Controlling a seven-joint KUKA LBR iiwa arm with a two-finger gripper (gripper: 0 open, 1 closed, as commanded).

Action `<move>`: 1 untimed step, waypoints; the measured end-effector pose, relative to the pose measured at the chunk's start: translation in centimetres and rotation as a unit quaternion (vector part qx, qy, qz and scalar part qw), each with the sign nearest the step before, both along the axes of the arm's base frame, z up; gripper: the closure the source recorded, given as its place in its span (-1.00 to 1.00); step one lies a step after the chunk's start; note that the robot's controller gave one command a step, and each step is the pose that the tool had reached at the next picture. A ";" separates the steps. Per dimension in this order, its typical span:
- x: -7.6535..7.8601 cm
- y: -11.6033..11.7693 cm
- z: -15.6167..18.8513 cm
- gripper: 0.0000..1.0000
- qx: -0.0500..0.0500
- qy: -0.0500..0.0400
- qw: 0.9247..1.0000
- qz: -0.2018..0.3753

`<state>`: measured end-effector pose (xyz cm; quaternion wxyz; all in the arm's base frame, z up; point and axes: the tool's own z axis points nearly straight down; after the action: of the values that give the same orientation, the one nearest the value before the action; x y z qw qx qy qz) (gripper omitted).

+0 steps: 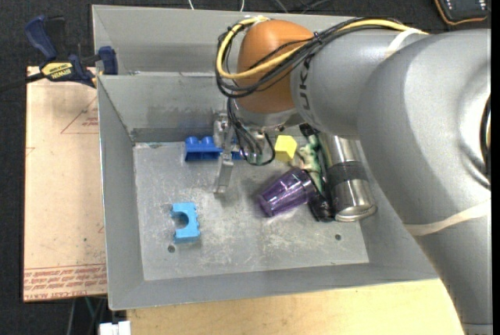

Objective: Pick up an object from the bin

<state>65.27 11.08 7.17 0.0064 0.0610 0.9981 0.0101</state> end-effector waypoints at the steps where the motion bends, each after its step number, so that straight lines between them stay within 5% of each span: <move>1: -1.5 -5.8 0.3 1.00 -0.004 -0.001 0.999 -0.037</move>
Offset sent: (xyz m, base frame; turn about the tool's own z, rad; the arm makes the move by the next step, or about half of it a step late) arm 0.0000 0.0000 0.0000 0.0000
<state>63.77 5.29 7.48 0.0082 0.0984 0.9951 0.0063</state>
